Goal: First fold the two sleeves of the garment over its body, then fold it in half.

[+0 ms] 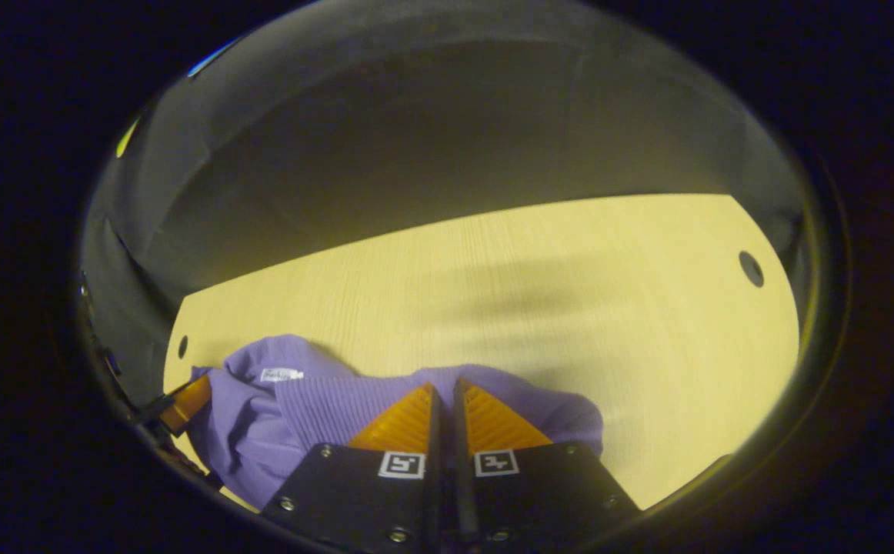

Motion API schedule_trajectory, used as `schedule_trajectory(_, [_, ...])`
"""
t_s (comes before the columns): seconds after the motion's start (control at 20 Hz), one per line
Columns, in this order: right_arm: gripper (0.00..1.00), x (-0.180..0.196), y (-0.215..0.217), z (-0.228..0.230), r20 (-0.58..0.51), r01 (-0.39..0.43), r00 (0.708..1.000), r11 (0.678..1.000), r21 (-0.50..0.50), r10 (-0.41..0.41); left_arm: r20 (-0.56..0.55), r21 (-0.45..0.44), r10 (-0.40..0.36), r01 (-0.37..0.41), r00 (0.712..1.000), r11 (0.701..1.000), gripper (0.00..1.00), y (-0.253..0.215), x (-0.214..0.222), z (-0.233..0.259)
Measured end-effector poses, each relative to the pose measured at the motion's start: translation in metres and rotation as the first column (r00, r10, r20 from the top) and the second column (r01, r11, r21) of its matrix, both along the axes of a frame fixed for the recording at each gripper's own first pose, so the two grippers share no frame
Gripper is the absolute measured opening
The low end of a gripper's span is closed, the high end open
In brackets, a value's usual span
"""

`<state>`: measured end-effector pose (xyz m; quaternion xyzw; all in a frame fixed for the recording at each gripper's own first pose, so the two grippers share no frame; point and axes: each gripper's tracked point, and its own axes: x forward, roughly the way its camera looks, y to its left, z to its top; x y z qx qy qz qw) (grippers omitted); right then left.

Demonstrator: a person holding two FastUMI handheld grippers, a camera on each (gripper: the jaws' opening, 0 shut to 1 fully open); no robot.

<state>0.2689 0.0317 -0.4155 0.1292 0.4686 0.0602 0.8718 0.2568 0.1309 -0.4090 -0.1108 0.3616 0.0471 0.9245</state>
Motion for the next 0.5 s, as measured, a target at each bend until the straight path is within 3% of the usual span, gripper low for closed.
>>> schedule_trajectory(0.1, [0.15, -0.004, 0.002, 0.006, 0.006, -0.001, 1.000, 0.999, 0.034, 0.001, 0.000, -0.002, -0.020, 0.020, 1.000, 1.000, 0.31, -0.005, -0.001, 0.001])
schedule_trajectory(0.15, [0.17, -0.004, 0.003, 0.008, 0.014, 0.009, 1.000, 0.999, 0.036, -0.010, 0.003, 0.019, -0.028, 0.028, 1.000, 0.999, 0.39, -0.006, -0.002, 0.006])
schedule_trajectory(0.2, [0.31, -0.003, 0.002, 0.013, 0.028, 0.017, 0.999, 0.999, 0.028, -0.018, 0.005, 0.050, -0.030, 0.029, 1.000, 0.998, 0.54, -0.003, -0.003, 0.008])
schedule_trajectory(0.3, [0.34, -0.005, 0.004, 0.026, 0.059, 0.016, 0.998, 1.000, 0.019, -0.017, 0.022, 0.050, -0.035, 0.034, 0.999, 0.998, 0.71, -0.007, -0.006, 0.021])
schedule_trajectory(0.45, [0.31, -0.010, 0.004, 0.053, 0.108, 0.014, 0.994, 1.000, -0.010, -0.013, 0.065, -0.006, -0.028, 0.029, 0.997, 1.000, 0.75, -0.018, -0.017, 0.052])
schedule_trajectory(0.5, [0.39, -0.014, 0.006, 0.063, 0.114, 0.017, 0.993, 1.000, -0.003, -0.016, 0.073, -0.002, -0.027, 0.027, 0.997, 1.000, 0.75, -0.016, -0.022, 0.062])
